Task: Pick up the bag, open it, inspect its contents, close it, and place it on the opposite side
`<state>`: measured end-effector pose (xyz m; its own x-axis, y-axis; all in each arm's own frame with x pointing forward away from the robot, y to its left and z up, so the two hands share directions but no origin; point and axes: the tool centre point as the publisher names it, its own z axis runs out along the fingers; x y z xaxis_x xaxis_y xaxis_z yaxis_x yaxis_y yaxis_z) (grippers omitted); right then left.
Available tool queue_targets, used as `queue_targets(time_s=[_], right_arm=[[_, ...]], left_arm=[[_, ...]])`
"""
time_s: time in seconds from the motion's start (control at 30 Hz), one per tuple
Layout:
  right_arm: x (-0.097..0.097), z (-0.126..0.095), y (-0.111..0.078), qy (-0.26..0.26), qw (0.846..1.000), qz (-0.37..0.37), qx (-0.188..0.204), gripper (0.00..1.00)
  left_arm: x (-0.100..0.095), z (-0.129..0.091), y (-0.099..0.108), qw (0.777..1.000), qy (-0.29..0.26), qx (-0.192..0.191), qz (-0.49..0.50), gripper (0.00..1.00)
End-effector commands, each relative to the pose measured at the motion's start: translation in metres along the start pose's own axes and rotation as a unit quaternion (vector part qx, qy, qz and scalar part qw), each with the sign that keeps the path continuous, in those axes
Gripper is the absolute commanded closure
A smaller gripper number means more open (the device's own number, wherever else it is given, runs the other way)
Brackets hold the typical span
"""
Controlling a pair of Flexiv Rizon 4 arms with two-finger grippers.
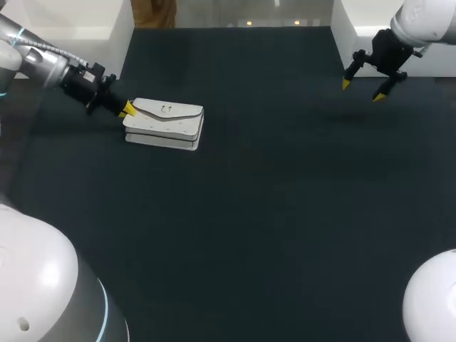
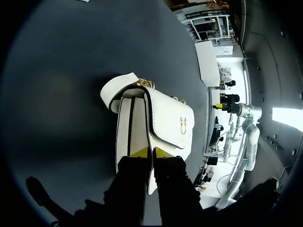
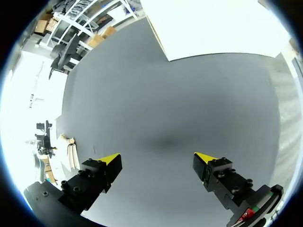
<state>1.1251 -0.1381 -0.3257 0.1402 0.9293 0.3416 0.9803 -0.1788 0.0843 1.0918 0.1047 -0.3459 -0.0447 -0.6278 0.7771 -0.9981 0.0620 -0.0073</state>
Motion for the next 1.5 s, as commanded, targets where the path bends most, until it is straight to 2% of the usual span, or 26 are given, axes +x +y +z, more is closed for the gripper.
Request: queue_targets(time_s=[0.03, 0.2, 0.3, 0.93, 1.13, 1.37, 1.5], right_arm=[[-0.013, -0.008, 0.001, -0.020, 1.000, 0.011, -0.009, 0.00], [-0.034, -0.018, 0.008, -0.055, 0.998, 0.035, -0.021, 0.00], [-0.034, -0.018, 0.008, -0.055, 0.998, 0.035, -0.021, 0.00], [-0.034, -0.018, 0.008, -0.055, 0.998, 0.035, -0.021, 0.00], [-0.053, -0.021, 0.015, -0.079, 0.996, 0.048, -0.008, 0.00], [-0.076, -0.034, 0.016, -0.107, 0.992, 0.067, -0.006, 0.00], [-0.078, -0.045, 0.010, -0.116, 0.991, 0.070, -0.007, 0.00]], left_arm=[[-0.005, -0.018, -0.002, 1.000, -0.021, -0.014, 0.002, 1.00], [-0.019, -0.037, -0.004, 0.999, -0.037, -0.005, -0.008, 1.00], [-0.027, -0.052, -0.003, 0.999, -0.040, 0.013, -0.014, 1.00], [-0.027, -0.052, -0.003, 0.999, -0.040, 0.013, -0.014, 1.00], [-0.038, -0.075, -0.015, 0.999, -0.045, 0.011, -0.001, 1.00], [-0.049, -0.109, -0.022, 0.997, -0.071, 0.026, 0.013, 1.00], [-0.056, -0.125, -0.024, 0.995, -0.094, 0.023, 0.021, 1.00]])
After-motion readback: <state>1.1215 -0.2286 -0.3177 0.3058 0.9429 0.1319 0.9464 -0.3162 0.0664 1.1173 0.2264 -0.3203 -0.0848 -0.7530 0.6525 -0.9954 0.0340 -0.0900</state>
